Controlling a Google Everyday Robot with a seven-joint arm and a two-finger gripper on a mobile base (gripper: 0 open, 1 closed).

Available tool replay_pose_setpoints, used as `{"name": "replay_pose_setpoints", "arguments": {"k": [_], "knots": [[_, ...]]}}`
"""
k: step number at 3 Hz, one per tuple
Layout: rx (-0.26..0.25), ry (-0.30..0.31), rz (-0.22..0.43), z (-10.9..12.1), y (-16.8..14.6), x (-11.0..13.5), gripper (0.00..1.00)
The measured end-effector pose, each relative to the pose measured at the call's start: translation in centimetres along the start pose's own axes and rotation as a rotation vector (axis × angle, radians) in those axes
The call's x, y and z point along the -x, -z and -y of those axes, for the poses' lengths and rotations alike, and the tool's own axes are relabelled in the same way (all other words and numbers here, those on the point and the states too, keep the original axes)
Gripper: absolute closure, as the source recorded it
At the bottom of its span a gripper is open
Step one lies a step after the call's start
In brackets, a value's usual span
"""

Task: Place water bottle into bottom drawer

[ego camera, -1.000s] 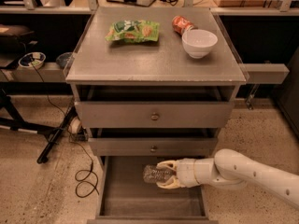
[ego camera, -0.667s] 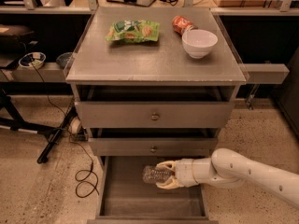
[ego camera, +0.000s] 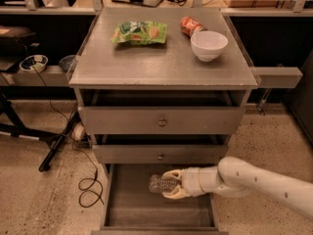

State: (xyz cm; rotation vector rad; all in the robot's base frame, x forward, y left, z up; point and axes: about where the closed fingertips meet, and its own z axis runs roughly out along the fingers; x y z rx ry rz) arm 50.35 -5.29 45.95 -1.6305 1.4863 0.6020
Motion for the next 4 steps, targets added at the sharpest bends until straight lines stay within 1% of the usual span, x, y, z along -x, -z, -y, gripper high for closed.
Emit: {"name": "replay_pose_setpoints", "arguments": {"k": [1, 2, 3, 4], "knots": [[-0.041, -0.004, 0.013, -0.5, -0.7, -0.9, 1.00], [-0.033, -0.043, 0.033, -1.2, -2.4, -3.5, 1.00], [-0.034, -0.089, 0.022, -2.4, -4.0, -6.5, 1.00], [-0.036, -0.162, -0.012, -3.8, -5.9, -10.7, 1.00]]}}
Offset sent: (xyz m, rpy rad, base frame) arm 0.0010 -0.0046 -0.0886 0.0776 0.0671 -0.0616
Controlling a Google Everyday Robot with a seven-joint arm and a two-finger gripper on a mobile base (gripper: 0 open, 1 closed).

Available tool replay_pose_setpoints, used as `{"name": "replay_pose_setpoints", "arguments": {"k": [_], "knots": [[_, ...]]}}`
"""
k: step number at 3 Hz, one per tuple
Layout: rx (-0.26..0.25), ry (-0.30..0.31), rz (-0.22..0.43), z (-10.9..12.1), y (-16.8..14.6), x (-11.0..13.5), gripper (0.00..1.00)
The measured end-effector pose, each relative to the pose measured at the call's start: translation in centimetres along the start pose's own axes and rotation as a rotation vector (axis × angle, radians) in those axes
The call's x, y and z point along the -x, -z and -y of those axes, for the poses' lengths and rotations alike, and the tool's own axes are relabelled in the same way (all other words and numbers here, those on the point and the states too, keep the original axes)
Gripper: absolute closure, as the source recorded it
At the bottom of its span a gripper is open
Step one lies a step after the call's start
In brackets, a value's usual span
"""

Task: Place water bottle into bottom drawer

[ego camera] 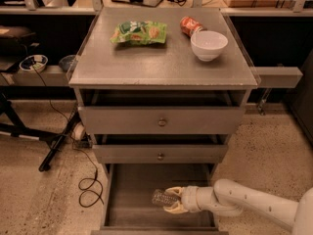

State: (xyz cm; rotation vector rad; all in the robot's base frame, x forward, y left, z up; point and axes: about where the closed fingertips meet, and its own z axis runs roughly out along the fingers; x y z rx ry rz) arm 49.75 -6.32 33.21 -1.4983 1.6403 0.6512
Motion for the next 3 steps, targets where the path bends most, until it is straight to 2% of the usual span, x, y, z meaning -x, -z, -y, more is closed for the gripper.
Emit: {"name": "replay_pose_setpoints", "arguments": {"k": [3], "knots": [[-0.002, -0.127, -0.075, -1.5, -3.2, -6.6, 1.00]]}}
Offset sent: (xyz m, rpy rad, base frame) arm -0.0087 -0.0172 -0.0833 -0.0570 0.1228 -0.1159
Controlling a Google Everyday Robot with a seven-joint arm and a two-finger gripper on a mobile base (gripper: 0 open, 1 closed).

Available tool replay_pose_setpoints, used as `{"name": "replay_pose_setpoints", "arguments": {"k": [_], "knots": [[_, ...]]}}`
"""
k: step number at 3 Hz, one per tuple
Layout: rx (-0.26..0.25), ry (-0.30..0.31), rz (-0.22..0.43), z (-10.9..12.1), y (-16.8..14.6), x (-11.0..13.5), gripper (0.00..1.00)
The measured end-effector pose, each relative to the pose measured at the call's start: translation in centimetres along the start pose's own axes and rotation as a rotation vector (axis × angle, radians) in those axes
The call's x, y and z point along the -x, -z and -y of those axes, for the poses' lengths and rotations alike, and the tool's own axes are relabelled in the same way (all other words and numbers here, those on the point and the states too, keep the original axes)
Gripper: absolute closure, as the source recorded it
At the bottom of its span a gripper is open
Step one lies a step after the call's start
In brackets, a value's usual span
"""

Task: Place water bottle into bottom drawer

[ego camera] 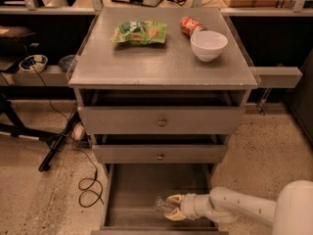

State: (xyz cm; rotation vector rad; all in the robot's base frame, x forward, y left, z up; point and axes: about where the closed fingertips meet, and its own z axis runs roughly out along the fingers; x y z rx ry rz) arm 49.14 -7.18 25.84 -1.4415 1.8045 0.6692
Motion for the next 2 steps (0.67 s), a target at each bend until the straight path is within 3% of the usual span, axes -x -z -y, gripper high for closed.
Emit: {"name": "replay_pose_setpoints", "arguments": {"k": [2], "knots": [[0.026, -0.017, -0.058, 2.1, -2.2, -2.4, 1.00]]}}
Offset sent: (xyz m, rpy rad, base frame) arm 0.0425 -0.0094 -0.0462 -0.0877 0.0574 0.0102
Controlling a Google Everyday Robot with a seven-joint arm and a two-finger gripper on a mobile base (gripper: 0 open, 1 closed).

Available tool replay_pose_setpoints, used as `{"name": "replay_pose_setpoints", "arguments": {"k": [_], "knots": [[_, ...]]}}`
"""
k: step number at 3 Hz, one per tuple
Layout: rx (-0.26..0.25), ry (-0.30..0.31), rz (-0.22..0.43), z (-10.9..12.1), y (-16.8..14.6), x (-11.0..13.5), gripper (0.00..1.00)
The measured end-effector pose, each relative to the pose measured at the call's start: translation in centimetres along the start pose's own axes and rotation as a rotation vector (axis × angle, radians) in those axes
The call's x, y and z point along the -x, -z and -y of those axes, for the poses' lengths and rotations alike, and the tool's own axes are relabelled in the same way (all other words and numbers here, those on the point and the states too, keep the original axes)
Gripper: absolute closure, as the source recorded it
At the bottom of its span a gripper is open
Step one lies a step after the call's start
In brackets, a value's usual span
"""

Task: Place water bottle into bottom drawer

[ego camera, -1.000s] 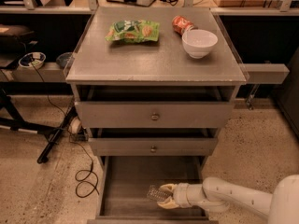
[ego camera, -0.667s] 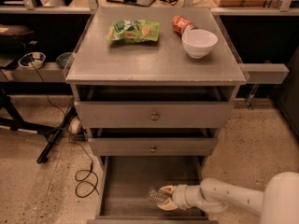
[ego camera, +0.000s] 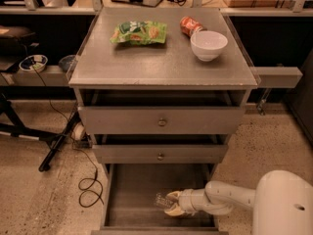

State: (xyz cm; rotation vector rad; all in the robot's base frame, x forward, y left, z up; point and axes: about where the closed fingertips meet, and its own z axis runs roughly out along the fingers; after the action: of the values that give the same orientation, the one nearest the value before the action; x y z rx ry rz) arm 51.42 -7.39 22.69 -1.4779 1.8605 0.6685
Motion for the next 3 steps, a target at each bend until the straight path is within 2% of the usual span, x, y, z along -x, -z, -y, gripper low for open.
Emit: {"name": "replay_pose_setpoints", "arguments": {"k": [1, 3], "knots": [[0.032, 0.003, -0.026, 1.46, -0.69, -0.92, 0.82], [0.032, 0.003, -0.026, 1.46, -0.70, -0.92, 0.37]]}}
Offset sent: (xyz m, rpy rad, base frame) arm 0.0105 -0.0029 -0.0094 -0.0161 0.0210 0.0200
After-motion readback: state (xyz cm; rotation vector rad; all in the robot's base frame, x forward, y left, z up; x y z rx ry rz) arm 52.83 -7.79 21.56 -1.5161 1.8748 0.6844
